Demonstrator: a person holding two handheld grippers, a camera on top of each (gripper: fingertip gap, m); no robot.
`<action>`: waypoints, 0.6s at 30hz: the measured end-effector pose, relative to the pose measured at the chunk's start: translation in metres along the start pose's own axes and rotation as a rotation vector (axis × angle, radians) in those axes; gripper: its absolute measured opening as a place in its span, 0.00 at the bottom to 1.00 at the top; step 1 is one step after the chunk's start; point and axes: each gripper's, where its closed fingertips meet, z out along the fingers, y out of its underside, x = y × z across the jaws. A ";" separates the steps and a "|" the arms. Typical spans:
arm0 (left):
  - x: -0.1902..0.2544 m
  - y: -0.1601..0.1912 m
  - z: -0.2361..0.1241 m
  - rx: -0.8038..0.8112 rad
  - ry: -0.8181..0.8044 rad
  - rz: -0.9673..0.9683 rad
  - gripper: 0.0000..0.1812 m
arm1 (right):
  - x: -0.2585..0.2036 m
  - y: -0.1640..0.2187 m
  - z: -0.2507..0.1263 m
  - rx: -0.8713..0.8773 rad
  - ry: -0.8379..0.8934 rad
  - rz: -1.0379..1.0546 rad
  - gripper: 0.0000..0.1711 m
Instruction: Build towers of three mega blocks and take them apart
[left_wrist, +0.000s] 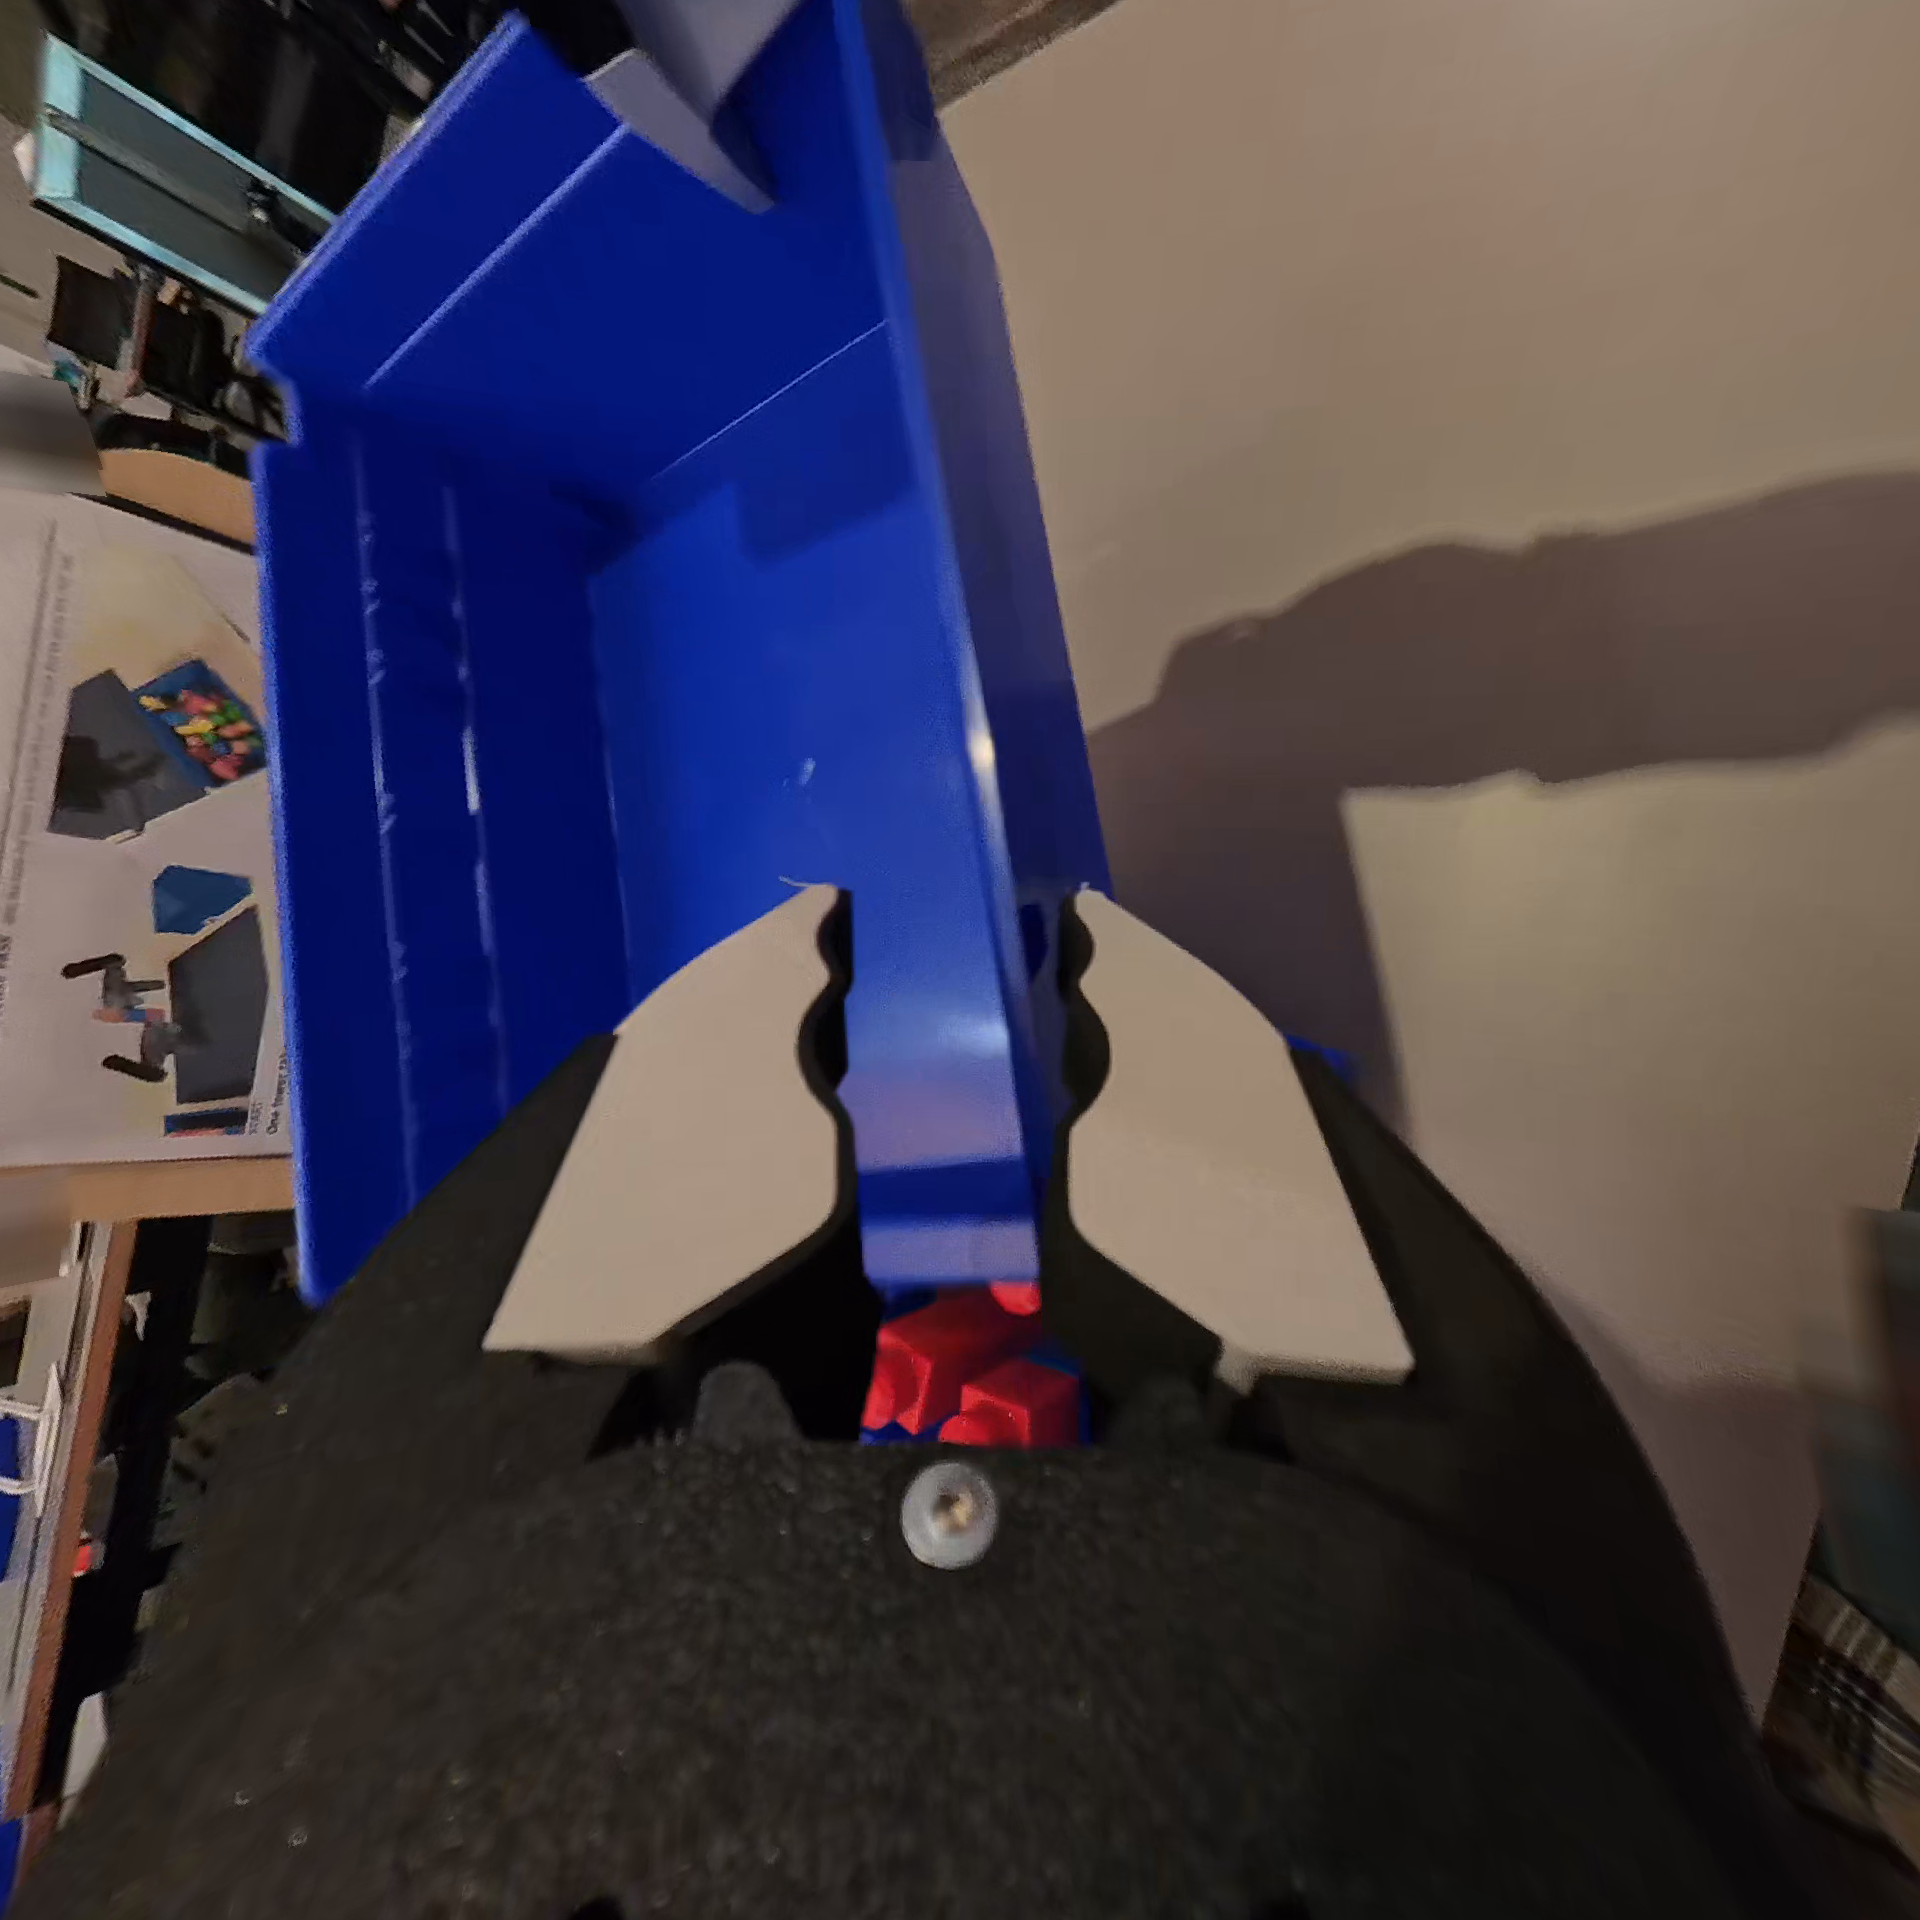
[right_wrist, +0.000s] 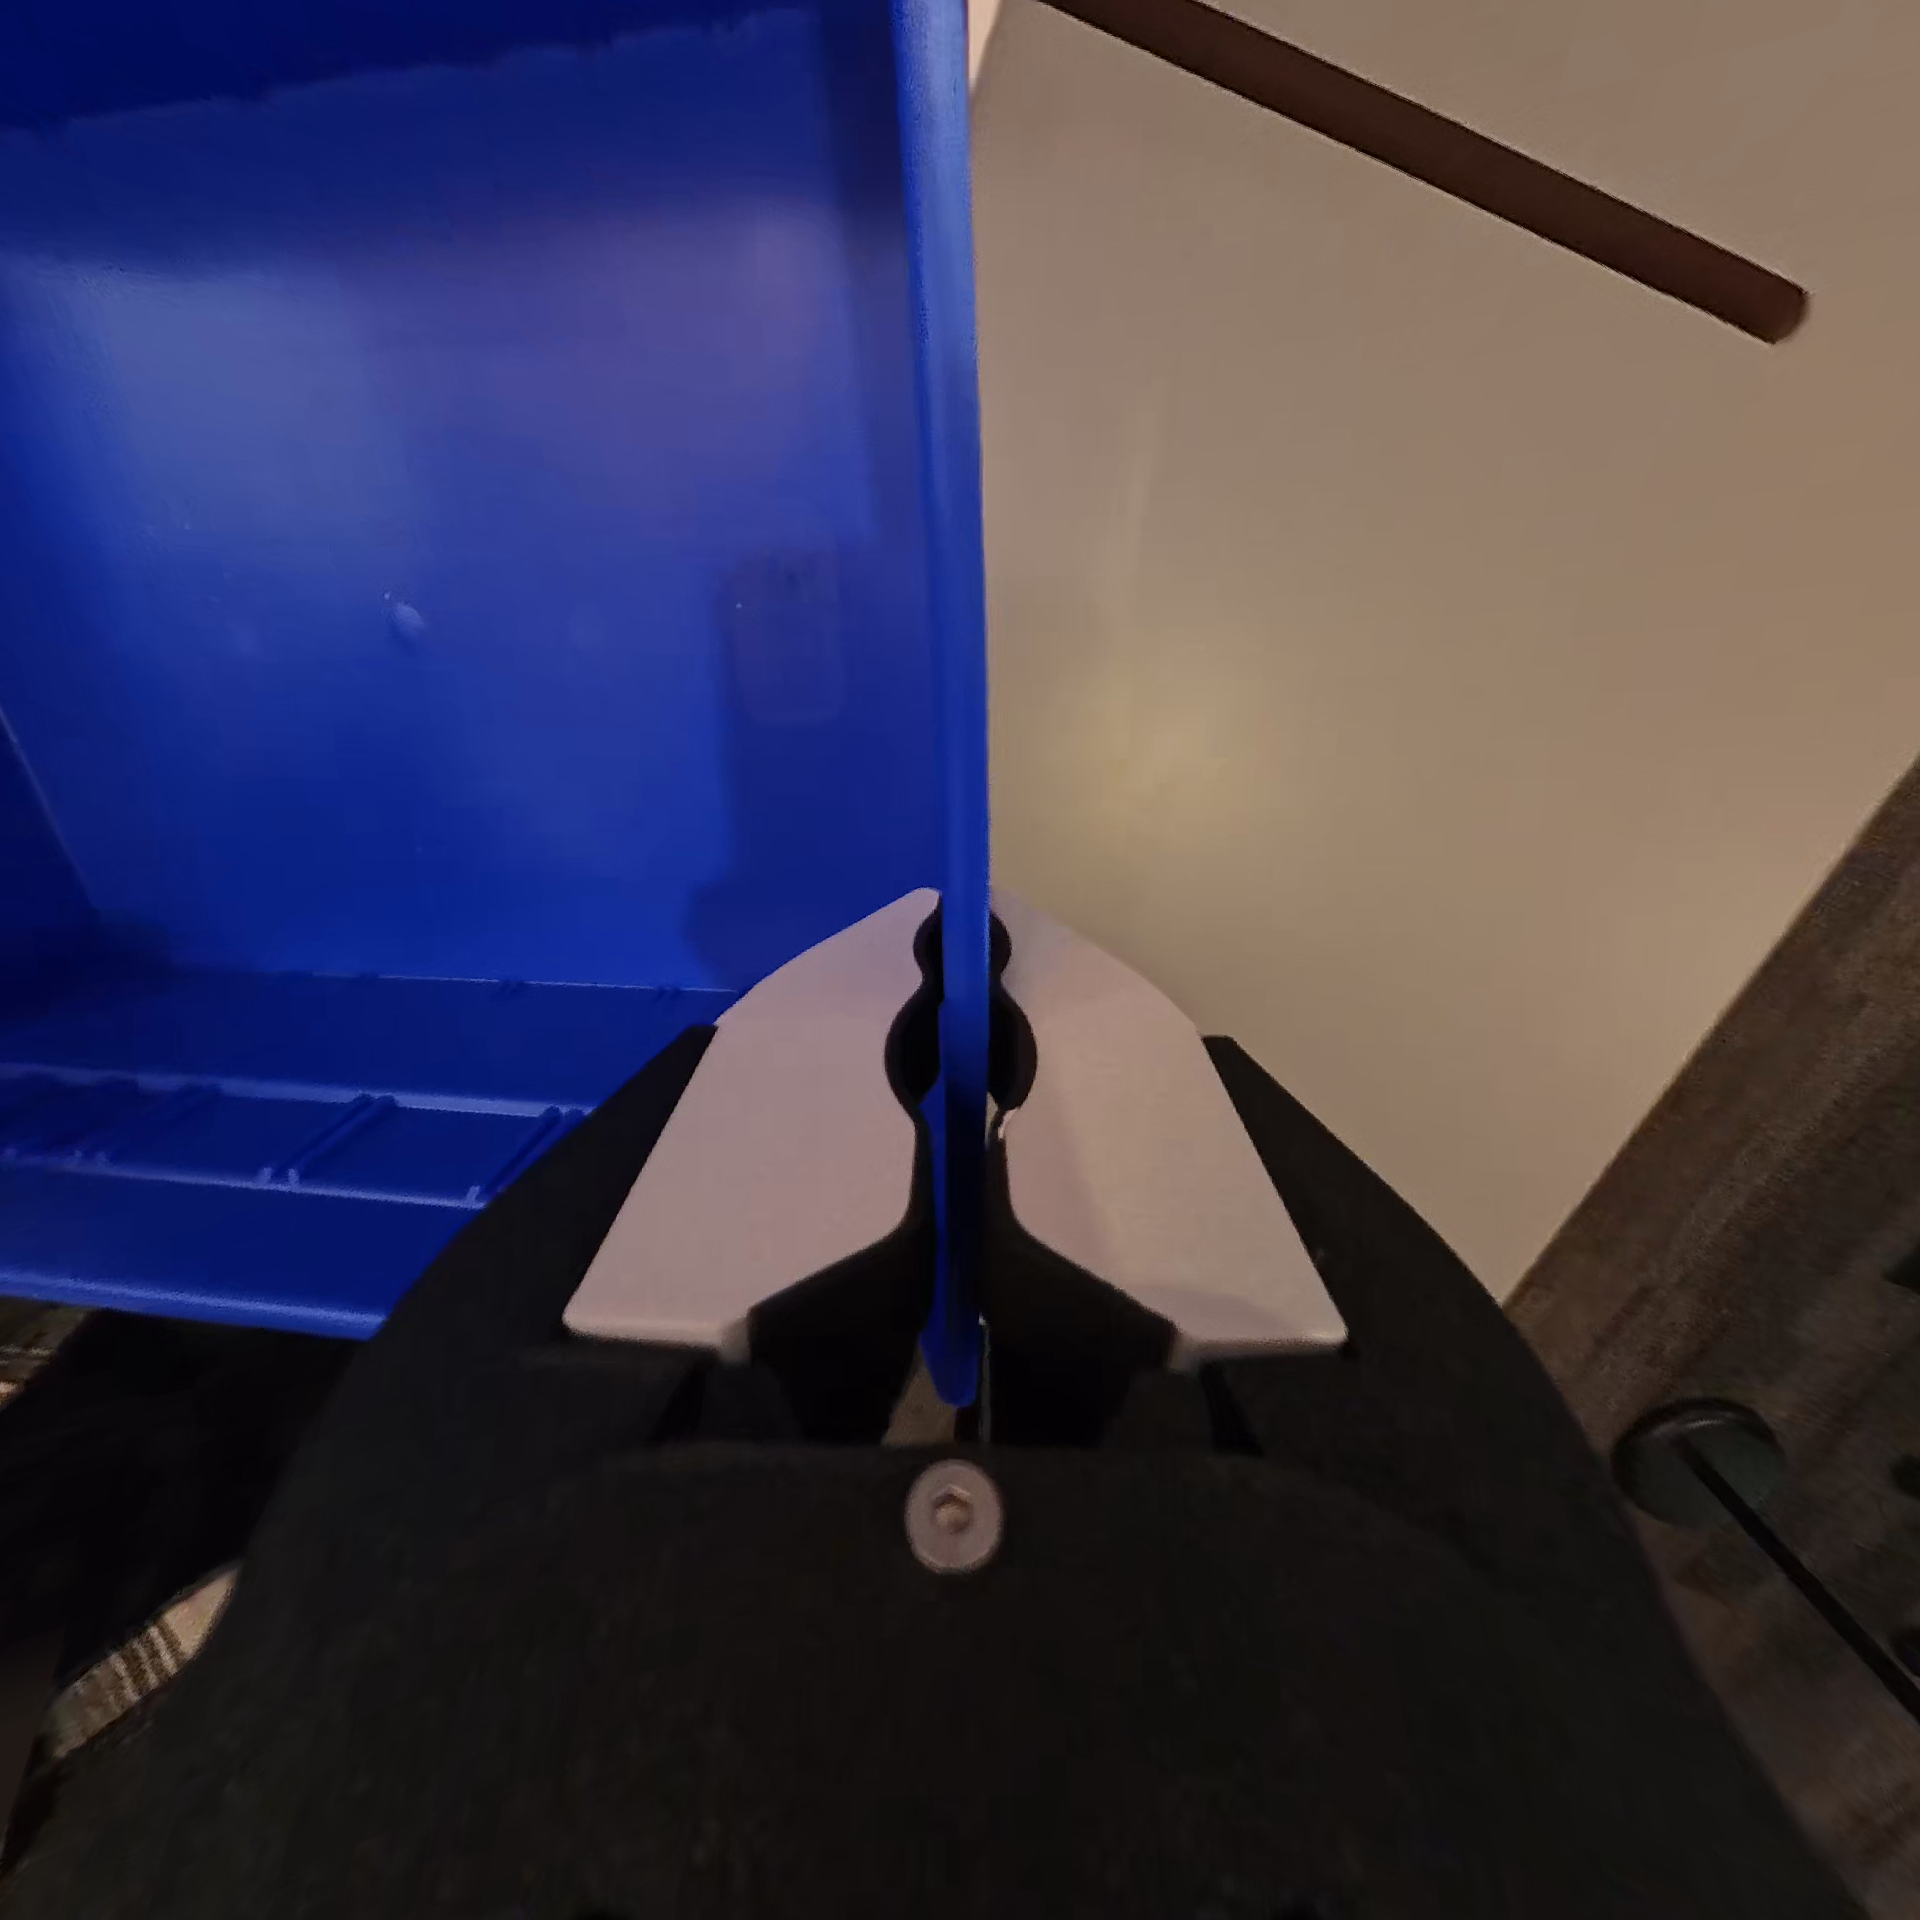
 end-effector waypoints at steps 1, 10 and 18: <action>-0.003 -0.002 -0.005 0.014 -0.009 -0.013 0.24 | 0.008 0.003 -0.003 0.002 0.008 0.005 0.01; -0.026 0.037 -0.045 0.077 0.091 -0.292 0.37 | 0.089 0.044 -0.014 -0.049 0.055 0.042 0.01; -0.063 0.157 -0.099 0.115 0.111 -0.730 0.36 | 0.164 0.082 -0.004 -0.124 0.031 -0.059 0.02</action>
